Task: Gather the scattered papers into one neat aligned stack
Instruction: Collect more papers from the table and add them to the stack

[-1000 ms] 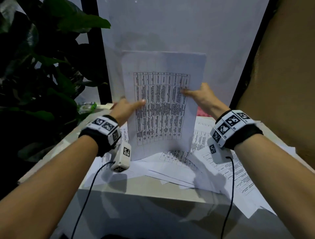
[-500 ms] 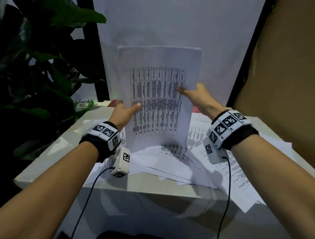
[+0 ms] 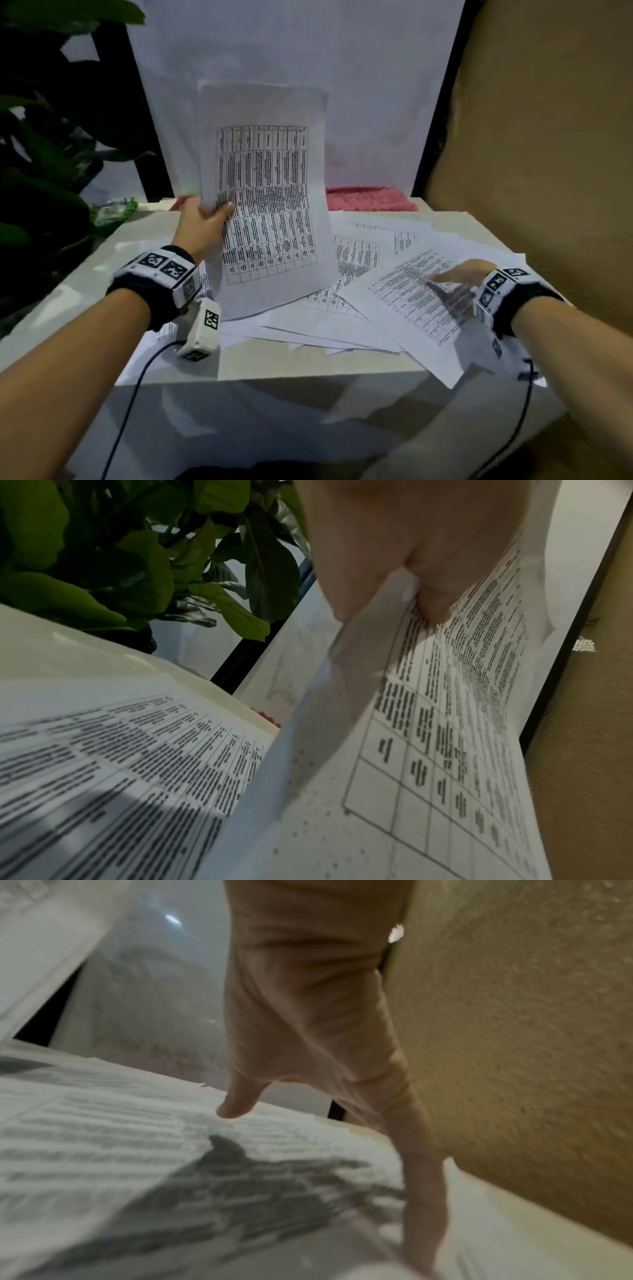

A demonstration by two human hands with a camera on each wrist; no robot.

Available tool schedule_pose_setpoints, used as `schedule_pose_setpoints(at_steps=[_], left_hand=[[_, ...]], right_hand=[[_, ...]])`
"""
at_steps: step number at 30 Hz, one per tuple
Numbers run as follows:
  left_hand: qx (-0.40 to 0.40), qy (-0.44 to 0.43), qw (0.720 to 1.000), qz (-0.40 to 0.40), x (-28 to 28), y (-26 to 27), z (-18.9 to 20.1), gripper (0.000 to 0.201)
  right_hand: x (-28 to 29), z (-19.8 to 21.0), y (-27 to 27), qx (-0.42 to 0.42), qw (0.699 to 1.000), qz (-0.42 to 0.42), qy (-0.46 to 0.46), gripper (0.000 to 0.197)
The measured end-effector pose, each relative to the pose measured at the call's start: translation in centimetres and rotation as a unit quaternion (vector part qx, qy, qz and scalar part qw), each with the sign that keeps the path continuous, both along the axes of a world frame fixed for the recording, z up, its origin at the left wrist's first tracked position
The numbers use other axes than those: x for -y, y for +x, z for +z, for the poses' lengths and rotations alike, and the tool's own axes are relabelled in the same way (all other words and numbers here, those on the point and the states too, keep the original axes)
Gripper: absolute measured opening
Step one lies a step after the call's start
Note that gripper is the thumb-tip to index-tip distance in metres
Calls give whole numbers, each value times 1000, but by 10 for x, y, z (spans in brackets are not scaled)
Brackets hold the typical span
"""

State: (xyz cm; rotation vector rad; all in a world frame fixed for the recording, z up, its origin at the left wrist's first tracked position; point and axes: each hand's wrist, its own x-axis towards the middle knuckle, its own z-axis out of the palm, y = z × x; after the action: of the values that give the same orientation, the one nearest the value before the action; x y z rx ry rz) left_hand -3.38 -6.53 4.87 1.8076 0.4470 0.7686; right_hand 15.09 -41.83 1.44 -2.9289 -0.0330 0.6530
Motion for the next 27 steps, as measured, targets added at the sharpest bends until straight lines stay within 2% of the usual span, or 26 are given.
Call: schedule_pose_setpoints(at_steps=[3,8,10,12,15,18,21,24,25,27], left_hand=[[2,-18,1000,5,-1,-1,-4,19],[3,-35,999,22,-3,-2,-9,11],[-3,-46,999,28,-8,-2,-11,35],[-3,-55,998,35,-10,-4,-11,45],[3,-43,999,32,-7,-5,-9,31],[18,-23,999,25,2,-5,-6,4],[26,-11,1000,14,6,-6,-5,10],[28,3,1000,14,5,-7,-4,6],[29,2,1000,13,5,-7,-4,8],[30,0,1000,9,5,-7,-5,14]], right_hand=[[-3,-17,3,19,996,15,-80,82],[-4,-18,7,14,998,-47,-27,96],[5,-20,12,24,997,-71,-20,100],[20,-30,24,17,998,-60,-14,102],[49,-56,58,15,998,-39,-54,110],[42,-30,28,25,997,-30,-66,94],[35,-19,15,36,996,-38,-79,69],[35,-24,23,26,997,-72,-16,55],[36,-27,26,29,995,-94,6,51],[39,-33,29,55,992,-114,11,56]])
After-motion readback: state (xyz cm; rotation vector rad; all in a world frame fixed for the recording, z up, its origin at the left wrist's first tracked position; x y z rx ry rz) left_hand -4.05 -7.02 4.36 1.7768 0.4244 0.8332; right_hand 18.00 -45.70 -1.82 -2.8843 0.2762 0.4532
